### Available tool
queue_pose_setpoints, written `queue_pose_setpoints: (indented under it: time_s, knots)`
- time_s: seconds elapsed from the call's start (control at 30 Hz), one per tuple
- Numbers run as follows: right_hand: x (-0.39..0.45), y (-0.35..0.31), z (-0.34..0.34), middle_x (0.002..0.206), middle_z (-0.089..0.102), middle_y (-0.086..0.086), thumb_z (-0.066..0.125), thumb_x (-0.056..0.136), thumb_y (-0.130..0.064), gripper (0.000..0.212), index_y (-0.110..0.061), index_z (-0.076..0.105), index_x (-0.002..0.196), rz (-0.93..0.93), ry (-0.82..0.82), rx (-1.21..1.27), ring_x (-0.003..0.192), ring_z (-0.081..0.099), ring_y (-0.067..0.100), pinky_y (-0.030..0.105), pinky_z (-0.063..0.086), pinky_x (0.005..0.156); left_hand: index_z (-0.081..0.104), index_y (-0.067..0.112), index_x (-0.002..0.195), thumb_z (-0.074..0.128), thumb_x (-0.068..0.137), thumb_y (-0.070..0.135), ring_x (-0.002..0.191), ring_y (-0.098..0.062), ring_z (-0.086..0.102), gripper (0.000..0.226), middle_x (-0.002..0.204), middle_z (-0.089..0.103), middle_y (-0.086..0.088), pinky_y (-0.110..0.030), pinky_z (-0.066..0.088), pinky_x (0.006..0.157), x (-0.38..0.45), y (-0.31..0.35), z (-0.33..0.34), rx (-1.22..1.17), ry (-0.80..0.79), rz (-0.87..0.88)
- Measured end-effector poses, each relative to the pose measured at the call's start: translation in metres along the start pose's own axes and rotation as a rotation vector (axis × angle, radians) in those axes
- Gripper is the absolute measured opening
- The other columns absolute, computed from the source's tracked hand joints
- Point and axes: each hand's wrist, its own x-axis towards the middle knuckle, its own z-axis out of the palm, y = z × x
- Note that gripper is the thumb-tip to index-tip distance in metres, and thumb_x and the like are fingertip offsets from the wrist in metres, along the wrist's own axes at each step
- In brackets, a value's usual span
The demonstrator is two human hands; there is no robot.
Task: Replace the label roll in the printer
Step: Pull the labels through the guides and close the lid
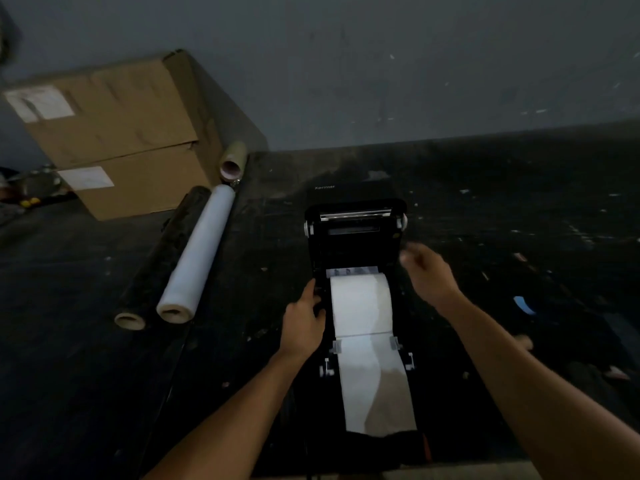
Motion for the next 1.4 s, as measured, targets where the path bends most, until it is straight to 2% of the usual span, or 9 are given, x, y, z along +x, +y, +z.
queue_pose_setpoints:
  time_s: [0.07,0.13,0.27,0.5,0.77,0.93,1.1,1.27,1.4]
  knots:
    - [-0.014,0.022,0.010,0.124,0.063,0.006,0.049,0.093,-0.010,0.040,-0.013,0.049,0.132,0.000,-0.080,-0.147,0.112,0.059,0.021,0.025,0.040,0.096,0.033,0.010,0.147,0.056,0.087,-0.004,0.119,-0.027,0.060,0.066,0.130,0.061,-0.018,-0.035,0.045,0.105,0.000,0.000,0.000,-0.034,0.010,-0.021]
    - [-0.025,0.038,0.020,0.128,0.062,0.008,0.052,0.090,-0.003,0.043,-0.011,0.051,0.131,-0.052,-0.119,-0.215,0.118,0.057,0.021,0.019,0.035,0.098,0.032,0.009,0.147,0.054,0.087,-0.006,0.123,-0.027,0.056,0.066,0.134,0.057,-0.018,-0.028,0.039,0.106,0.000,0.002,0.002,-0.066,0.021,-0.077]
    - [-0.030,0.045,0.030,0.118,0.068,0.009,0.055,0.087,-0.006,0.041,-0.014,0.056,0.127,-0.194,-0.018,-0.286,0.106,0.064,0.027,0.032,0.048,0.096,0.036,0.009,0.145,0.050,0.088,-0.007,0.123,-0.028,0.056,0.061,0.134,0.057,-0.019,-0.024,0.037,0.102,-0.001,0.003,0.007,-0.079,0.040,-0.124]
    - [-0.027,0.035,0.038,0.109,0.070,0.013,0.051,0.087,-0.010,0.040,-0.019,0.058,0.125,-0.161,0.016,-0.365,0.098,0.065,0.033,0.038,0.054,0.085,0.039,0.010,0.144,0.054,0.088,-0.005,0.122,-0.028,0.057,0.060,0.133,0.058,-0.017,-0.029,0.040,0.104,0.001,0.006,0.009,-0.096,0.067,-0.136]
    - [-0.025,0.025,0.029,0.119,0.066,0.013,0.051,0.085,-0.004,0.052,-0.018,0.047,0.134,-0.154,-0.017,-0.342,0.110,0.061,0.033,0.037,0.047,0.098,0.042,0.013,0.142,0.056,0.089,-0.003,0.121,-0.023,0.058,0.057,0.131,0.061,-0.014,-0.026,0.040,0.104,0.003,0.007,0.010,-0.077,0.063,-0.102]
    - [-0.031,0.022,0.033,0.116,0.068,0.013,0.049,0.090,-0.008,0.047,-0.014,0.044,0.137,-0.143,0.014,-0.277,0.105,0.064,0.030,0.032,0.048,0.093,0.040,0.013,0.144,0.052,0.090,-0.004,0.122,-0.021,0.057,0.058,0.132,0.060,-0.014,-0.028,0.042,0.105,0.002,0.006,0.013,-0.075,0.051,-0.073]
    - [-0.042,0.025,0.032,0.110,0.070,0.012,0.049,0.092,-0.008,0.042,-0.011,0.048,0.134,-0.200,0.020,-0.264,0.098,0.067,0.027,0.025,0.047,0.088,0.033,0.010,0.147,0.047,0.091,-0.004,0.125,-0.025,0.055,0.060,0.136,0.056,-0.016,-0.021,0.035,0.104,-0.003,0.010,0.015,-0.046,0.031,-0.060]
    - [-0.043,0.021,0.038,0.112,0.068,0.015,0.048,0.093,-0.009,0.037,-0.011,0.051,0.130,-0.185,0.023,-0.286,0.099,0.065,0.030,0.030,0.049,0.089,0.033,0.010,0.146,0.049,0.091,0.000,0.111,-0.028,0.063,0.058,0.126,0.064,-0.017,-0.037,0.045,0.105,-0.001,0.008,0.017,0.056,0.036,-0.001]
    - [-0.042,0.022,0.039,0.109,0.068,0.017,0.047,0.093,-0.010,0.033,-0.010,0.054,0.126,-0.123,0.027,-0.295,0.097,0.065,0.032,0.029,0.050,0.085,0.031,0.011,0.148,0.049,0.092,0.003,0.105,-0.028,0.066,0.059,0.120,0.067,-0.017,-0.034,0.048,0.100,0.000,0.007,0.015,0.081,0.013,0.017]
